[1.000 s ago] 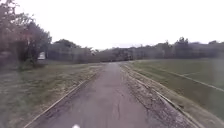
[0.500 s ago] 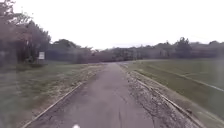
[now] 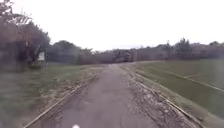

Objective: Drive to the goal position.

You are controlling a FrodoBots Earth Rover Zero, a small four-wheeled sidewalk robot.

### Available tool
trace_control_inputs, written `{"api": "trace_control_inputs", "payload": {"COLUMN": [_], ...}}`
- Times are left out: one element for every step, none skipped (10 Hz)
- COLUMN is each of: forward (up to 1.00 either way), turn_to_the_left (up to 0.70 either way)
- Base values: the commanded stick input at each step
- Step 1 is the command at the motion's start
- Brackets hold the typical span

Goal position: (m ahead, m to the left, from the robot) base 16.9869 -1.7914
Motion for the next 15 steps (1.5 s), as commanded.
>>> {"api": "trace_control_inputs", "payload": {"forward": [0.45,0.45,0.45,0.45,0.45,0.45,0.45,0.45,0.45,0.45,0.45,0.45,0.45,0.45,0.45], "turn_to_the_left": [0.0,0.0,0.0,0.0,0.0,0.0,0.0,0.0,0.0,0.0,0.0,0.0,0.0,0.0,0.0]}}
